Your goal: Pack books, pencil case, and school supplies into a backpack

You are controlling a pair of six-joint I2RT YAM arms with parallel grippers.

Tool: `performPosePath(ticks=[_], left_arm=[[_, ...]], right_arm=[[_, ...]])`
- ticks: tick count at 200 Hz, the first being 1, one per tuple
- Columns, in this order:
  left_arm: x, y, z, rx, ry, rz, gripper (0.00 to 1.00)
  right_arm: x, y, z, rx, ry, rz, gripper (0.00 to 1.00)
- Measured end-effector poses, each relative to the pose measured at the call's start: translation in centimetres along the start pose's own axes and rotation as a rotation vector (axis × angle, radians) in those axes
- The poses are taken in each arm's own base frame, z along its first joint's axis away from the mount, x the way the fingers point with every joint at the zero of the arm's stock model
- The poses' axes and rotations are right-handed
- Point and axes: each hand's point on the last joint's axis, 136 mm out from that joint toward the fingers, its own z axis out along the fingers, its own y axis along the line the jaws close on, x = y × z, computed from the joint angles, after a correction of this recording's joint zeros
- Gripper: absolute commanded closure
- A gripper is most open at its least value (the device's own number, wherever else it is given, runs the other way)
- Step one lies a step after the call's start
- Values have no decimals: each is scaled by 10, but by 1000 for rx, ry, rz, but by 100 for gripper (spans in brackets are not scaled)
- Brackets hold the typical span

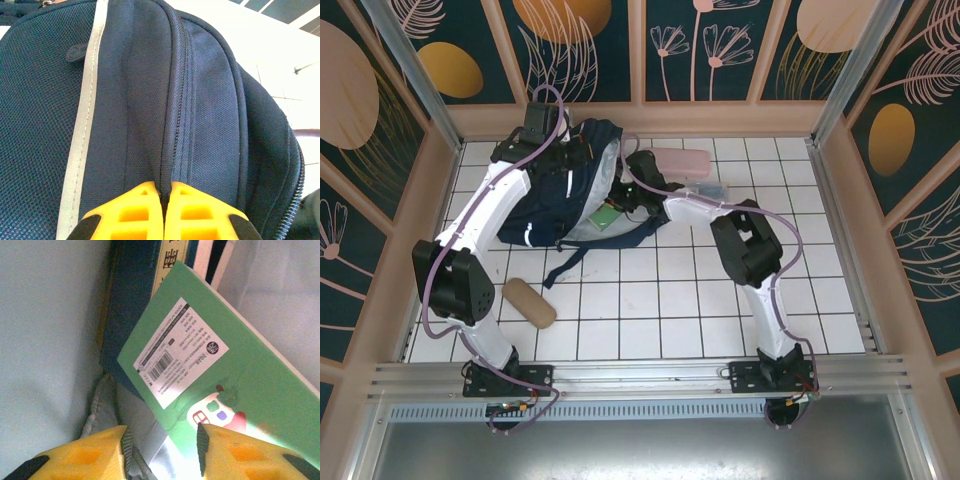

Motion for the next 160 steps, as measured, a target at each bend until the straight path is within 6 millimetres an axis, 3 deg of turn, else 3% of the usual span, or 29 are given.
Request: performPosePath(ticks=[38, 91, 133, 160], left_arm=[[1, 0, 0, 5, -2, 1, 100], [1, 1, -1, 9, -10, -1, 100], [4, -1, -1, 23, -7, -9, 100], [5, -1, -1, 27, -5, -13, 100]], right_arm=[[6, -11, -21, 44, -24, 28, 52], [30, -46, -40, 159, -22, 150, 36], [34, -53, -40, 206, -27, 186, 36], [29, -58, -30, 223, -23, 207, 35]])
